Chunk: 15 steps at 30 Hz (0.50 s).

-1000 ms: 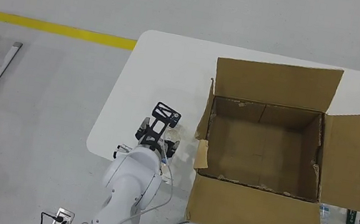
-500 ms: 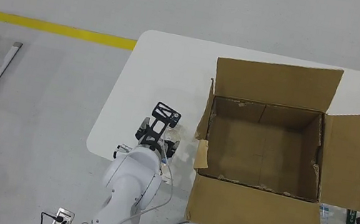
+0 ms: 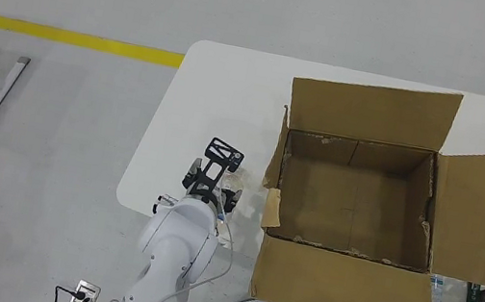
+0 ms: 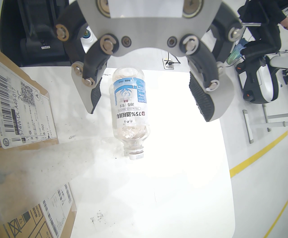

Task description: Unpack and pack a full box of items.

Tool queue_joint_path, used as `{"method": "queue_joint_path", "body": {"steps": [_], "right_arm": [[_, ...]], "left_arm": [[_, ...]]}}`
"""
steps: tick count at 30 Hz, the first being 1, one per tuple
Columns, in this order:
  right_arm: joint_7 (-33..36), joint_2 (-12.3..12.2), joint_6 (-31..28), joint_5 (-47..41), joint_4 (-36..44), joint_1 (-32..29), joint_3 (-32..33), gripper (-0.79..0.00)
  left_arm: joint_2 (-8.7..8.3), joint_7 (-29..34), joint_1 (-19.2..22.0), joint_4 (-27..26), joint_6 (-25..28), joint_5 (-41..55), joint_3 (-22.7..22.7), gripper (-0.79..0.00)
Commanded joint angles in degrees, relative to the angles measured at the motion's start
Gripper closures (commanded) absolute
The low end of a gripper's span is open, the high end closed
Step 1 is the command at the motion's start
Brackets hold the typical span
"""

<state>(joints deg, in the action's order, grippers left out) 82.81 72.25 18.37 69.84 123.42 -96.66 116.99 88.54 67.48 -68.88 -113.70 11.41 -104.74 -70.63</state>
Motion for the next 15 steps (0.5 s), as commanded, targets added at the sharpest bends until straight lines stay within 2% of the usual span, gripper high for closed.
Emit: {"method": "queue_joint_path", "body": {"steps": [1,7,11,12,13,14,15], "right_arm": [[0.1,0.0,-0.1,-0.2,-0.1,0.1,0.1,-0.265],[-2.2,0.0,-0.2,-3.4,1.4,0.0,1.5,-0.286],[-10.6,0.6,-0.8,-13.6,5.9,-2.0,6.0,-0.274],[-13.7,0.9,-0.8,-15.7,7.5,-3.0,7.8,-0.234],[-16.1,1.1,-1.1,-17.7,8.4,-4.3,9.2,-0.092],[-19.4,1.4,-1.5,-19.4,9.3,-5.3,10.7,0.000],[-22.0,1.7,-1.9,-21.2,9.6,-6.5,11.8,0.000]], "left_arm": [[0.00,0.0,0.0,0.0,0.0,0.0,0.0,-0.785],[0.00,0.0,0.0,0.0,0.0,0.0,0.0,-0.785],[0.00,0.0,0.0,0.0,0.0,0.0,0.0,-0.785],[0.00,0.0,0.0,0.0,0.0,0.0,0.0,-0.785],[0.00,0.0,0.0,0.0,0.0,0.0,0.0,-0.785],[0.00,0.0,0.0,0.0,0.0,0.0,0.0,-0.785],[0.00,0.0,0.0,0.0,0.0,0.0,0.0,-0.785]]}}
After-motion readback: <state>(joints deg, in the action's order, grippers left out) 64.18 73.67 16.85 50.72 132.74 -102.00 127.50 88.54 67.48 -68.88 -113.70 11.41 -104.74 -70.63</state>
